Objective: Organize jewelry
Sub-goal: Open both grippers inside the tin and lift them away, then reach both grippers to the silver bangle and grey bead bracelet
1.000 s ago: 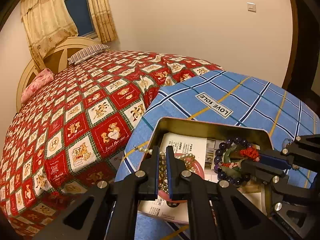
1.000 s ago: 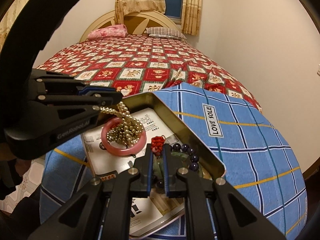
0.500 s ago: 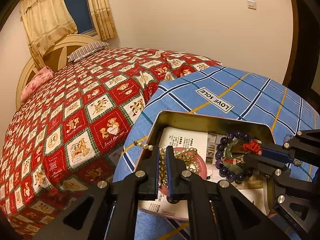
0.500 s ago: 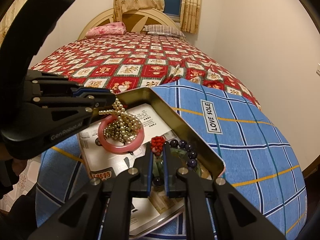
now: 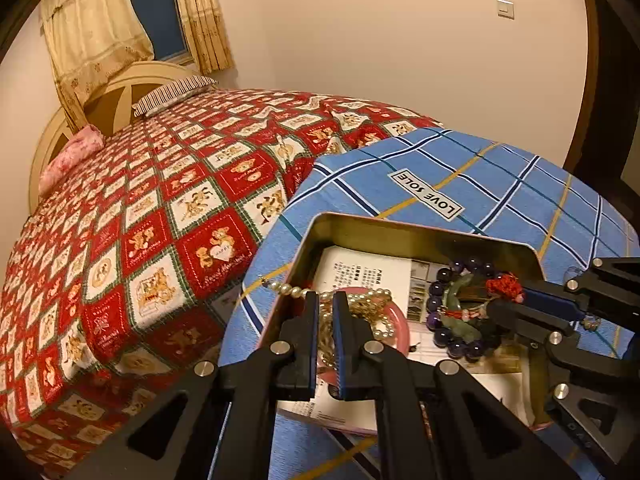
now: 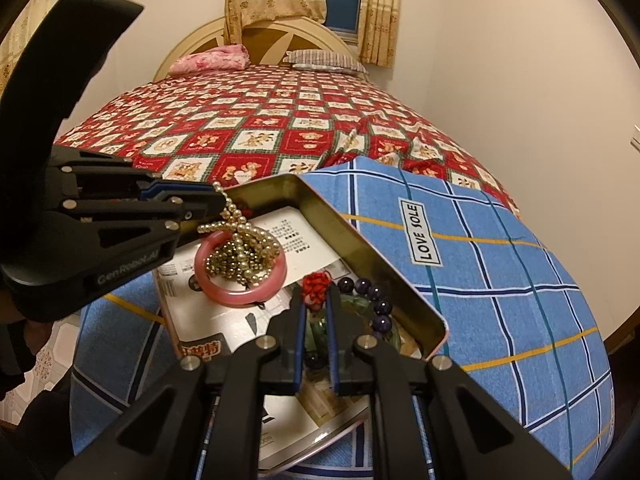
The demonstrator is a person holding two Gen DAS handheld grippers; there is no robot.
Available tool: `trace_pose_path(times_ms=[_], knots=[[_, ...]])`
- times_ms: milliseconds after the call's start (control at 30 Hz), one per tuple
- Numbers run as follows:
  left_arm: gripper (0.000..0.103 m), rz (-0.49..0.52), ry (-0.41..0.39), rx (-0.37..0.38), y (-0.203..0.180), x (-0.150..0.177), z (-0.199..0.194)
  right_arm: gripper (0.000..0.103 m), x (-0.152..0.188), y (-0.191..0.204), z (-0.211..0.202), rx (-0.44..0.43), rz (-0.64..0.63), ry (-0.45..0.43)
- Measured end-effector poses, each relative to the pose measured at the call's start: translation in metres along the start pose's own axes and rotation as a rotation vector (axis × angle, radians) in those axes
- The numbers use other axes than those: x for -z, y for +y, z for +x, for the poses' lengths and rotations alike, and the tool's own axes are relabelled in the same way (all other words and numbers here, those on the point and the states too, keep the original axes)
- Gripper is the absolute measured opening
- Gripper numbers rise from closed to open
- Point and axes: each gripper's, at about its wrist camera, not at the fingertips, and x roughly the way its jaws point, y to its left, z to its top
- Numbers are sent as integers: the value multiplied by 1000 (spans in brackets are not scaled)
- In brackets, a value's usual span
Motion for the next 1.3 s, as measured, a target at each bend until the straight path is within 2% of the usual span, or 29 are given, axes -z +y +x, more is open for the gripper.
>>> trace_pose_path(times_ms=[67, 100, 133, 200, 267, 433, 600, 867, 933, 1033, 1167, 1300], knots=[[15, 2, 2, 5, -3, 0, -3, 13, 1, -1, 0, 0, 4, 3], [33, 3, -1, 7, -4, 0, -4, 17, 1, -2, 0, 0, 6, 7], [57, 1, -11, 7, -6, 0, -8, 21, 3, -3, 0, 2, 9, 8], [78, -2, -43, -12, -8, 0, -16, 42, 4, -4, -2, 4, 15, 5], [79, 0, -52, -7, -9, -1, -21, 50, 5, -4, -6, 5, 14, -7], [79, 7, -41, -30, -11, -1, -24, 50, 10, -4, -16, 19, 1, -10], [79, -2, -31, -28, -16, 8, -28, 57, 19, -10, -27, 36, 8, -12], [79, -23, 16, 1, -38, 25, -34, 59, 39, -30, -45, 65, 54, -10], [78, -32, 22, 6, -44, 28, -37, 60, 51, -42, -54, 89, 76, -9], [78, -43, 3, 52, -59, 31, -45, 60, 73, -70, -68, 150, 155, 10], [78, -3, -33, 63, -88, 28, -50, 60, 103, -115, -75, 268, 272, 77], [78, 33, -40, 68, -111, 24, -47, 60, 124, -148, -78, 299, 393, 119]])
